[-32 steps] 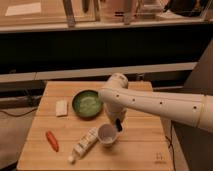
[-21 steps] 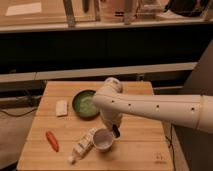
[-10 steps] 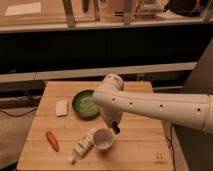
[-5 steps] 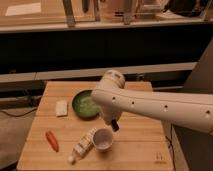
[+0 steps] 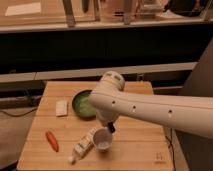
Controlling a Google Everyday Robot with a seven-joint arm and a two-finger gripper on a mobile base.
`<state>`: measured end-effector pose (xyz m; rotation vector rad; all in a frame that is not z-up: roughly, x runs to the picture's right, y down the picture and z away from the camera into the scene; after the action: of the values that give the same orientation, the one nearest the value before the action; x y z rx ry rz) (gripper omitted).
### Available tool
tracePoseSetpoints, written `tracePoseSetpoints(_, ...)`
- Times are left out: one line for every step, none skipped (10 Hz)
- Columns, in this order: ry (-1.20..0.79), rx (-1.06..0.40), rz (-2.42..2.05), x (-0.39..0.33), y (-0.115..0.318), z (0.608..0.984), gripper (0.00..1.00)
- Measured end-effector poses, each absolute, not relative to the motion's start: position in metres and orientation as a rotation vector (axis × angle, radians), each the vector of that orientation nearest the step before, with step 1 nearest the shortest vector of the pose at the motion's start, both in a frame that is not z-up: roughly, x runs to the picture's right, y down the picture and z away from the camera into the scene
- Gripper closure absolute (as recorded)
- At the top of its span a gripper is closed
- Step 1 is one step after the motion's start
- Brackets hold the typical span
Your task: Place the eraser in the ceramic cup
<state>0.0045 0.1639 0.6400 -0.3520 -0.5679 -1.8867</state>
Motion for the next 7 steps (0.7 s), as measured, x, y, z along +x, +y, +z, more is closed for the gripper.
tracePoseSetpoints(-0.563, -0.336, -1.89, 0.001, 0.166, 0.637, 0.99)
tracePoseSetpoints(-0.558, -0.319, -1.891, -0.002, 0.169, 0.635, 0.99)
tracePoseSetpoints(-0.553, -0.307, -1.89, -0.005, 0.17, 0.634, 0.99)
tracePoseSetpoints(-0.548, -0.296, -1.89, -0.008, 0.171, 0.633, 0.99)
tracePoseSetpoints(-0.54, -0.277, -1.886, -0.011, 0.173, 0.631, 0.99)
tracePoseSetpoints(-0.53, -0.258, -1.879, -0.015, 0.175, 0.629, 0.99)
tracePoseSetpoints(-0.523, -0.243, -1.874, -0.018, 0.178, 0.629, 0.99)
